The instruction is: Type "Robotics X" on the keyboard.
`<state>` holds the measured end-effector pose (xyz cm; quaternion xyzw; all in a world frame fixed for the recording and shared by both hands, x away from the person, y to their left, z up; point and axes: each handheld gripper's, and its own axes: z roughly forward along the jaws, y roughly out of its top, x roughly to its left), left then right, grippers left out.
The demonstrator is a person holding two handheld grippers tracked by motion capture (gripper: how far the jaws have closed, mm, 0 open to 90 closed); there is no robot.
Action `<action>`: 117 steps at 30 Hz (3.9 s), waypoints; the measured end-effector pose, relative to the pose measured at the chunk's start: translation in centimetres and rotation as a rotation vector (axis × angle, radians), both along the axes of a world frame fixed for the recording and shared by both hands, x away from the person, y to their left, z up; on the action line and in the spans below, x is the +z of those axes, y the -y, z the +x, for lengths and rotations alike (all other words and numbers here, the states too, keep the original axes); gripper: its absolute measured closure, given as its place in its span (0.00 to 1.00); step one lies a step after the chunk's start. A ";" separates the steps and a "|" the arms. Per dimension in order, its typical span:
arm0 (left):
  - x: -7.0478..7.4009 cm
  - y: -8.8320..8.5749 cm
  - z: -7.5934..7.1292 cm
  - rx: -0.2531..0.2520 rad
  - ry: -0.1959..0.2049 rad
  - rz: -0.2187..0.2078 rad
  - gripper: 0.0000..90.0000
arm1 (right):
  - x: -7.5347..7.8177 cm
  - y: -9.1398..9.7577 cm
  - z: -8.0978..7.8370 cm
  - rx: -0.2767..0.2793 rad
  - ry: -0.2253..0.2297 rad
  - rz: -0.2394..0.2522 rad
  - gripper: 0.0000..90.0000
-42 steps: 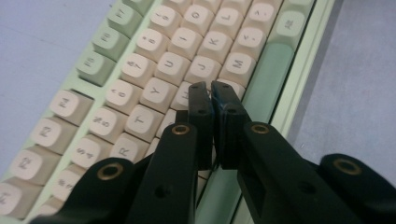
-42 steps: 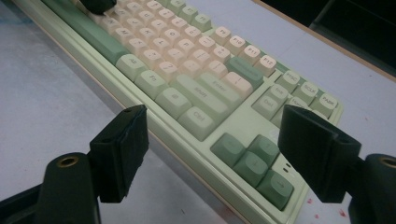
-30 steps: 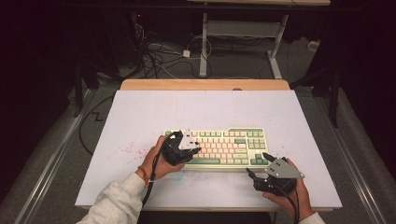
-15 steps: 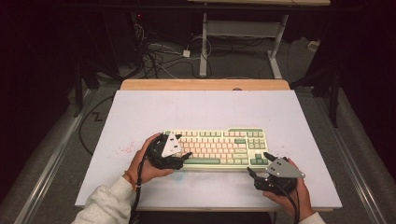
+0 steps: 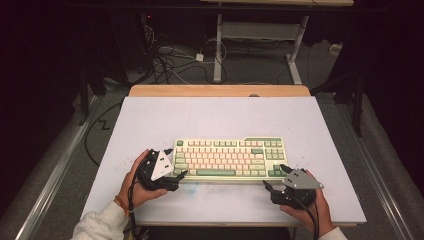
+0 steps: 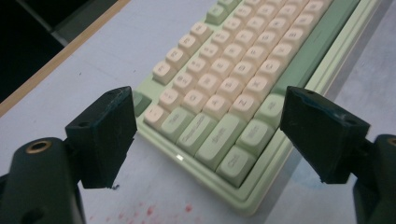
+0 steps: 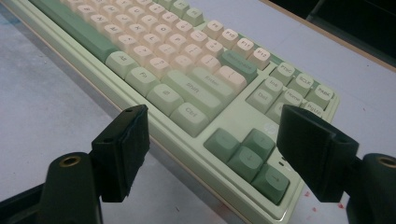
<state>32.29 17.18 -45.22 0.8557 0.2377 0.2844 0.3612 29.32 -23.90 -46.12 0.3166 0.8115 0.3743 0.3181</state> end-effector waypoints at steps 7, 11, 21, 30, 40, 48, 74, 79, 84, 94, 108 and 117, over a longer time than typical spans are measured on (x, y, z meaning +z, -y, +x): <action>-0.7 -1.7 -0.8 0.051 0.002 0.040 0.20 | 0.1 -0.1 0.3 0.000 -0.011 0.002 0.30; -1.1 -2.5 -1.3 0.075 -0.005 0.045 0.20 | 0.3 -0.2 0.5 -0.004 -0.013 0.006 0.31; -2.1 -3.5 -2.3 0.089 -0.055 0.055 0.20 | 1.5 -1.4 2.2 0.046 -0.065 0.039 0.67; -2.1 -3.4 -2.5 0.090 -0.060 0.056 0.20 | 2.2 -4.4 4.3 0.164 -0.126 -0.005 0.96; -2.2 -3.5 -2.4 0.083 -0.075 0.059 0.20 | 1.9 -7.7 7.1 0.192 -0.151 -0.044 1.00; -2.4 -3.5 -2.4 0.077 -0.086 0.072 0.20 | 1.6 -8.9 9.0 0.188 -0.167 -0.060 1.00; -2.6 -3.3 -2.3 0.070 -0.105 0.083 0.20 | 1.0 -9.8 10.1 0.165 -0.190 -0.084 1.00; -2.7 -3.3 -2.3 0.069 -0.109 0.086 0.20 | 1.5 -9.5 9.9 0.169 -0.164 -0.058 0.98; -2.7 -3.3 -2.3 0.069 -0.112 0.086 0.20 | 2.1 -9.1 9.5 0.175 -0.143 -0.031 0.94; -2.6 -3.3 -2.3 0.071 -0.108 0.092 0.20 | 3.7 -7.3 8.2 0.166 -0.058 0.060 0.61; -2.5 -3.3 -2.3 0.077 -0.109 0.087 0.20 | 4.3 -4.9 6.0 0.105 0.037 0.088 0.31; -2.2 -3.4 -2.5 0.084 -0.104 0.055 0.25 | 4.3 -2.5 4.1 0.066 0.084 0.076 0.31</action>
